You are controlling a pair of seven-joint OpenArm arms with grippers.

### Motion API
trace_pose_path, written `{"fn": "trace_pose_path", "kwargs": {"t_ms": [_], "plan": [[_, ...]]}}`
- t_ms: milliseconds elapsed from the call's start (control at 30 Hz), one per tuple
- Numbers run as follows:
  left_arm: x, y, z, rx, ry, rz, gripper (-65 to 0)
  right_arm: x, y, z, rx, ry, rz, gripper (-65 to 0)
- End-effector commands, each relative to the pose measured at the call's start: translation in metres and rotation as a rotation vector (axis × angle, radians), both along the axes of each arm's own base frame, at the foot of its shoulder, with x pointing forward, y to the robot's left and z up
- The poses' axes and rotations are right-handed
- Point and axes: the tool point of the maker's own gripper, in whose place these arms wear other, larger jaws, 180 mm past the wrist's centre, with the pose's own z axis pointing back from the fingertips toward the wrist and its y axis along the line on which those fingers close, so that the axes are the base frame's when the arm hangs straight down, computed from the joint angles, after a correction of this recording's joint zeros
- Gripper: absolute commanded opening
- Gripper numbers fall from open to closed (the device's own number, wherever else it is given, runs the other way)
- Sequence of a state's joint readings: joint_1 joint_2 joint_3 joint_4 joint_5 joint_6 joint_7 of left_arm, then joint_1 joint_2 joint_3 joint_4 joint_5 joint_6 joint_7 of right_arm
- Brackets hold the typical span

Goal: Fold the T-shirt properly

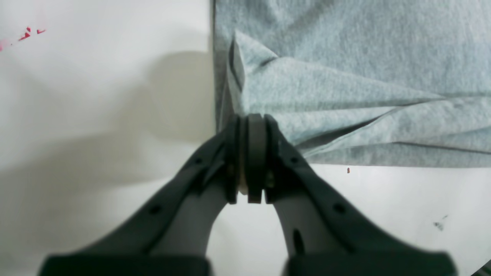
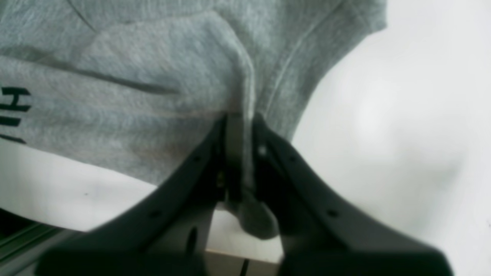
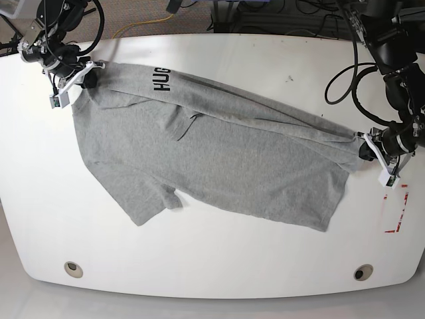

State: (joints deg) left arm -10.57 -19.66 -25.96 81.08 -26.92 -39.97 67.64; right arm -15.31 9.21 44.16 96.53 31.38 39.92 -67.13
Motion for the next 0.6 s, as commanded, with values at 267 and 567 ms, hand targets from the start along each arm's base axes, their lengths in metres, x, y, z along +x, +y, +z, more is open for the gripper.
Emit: {"fn": "trace_pose_path", "kwargs": {"t_ms": [267,567], "plan": [[0.047,-0.010,0.025,-0.113,-0.141,0.026,-65.0,0.008,-0.005,0.010,-0.013,-0.042,0.003,-61.7],[0.070,-0.006,0.030,-0.171,-0.201,0.062,-64.9,0.008,-0.006,0.010,-0.016,-0.040,0.002,-61.7]]}}
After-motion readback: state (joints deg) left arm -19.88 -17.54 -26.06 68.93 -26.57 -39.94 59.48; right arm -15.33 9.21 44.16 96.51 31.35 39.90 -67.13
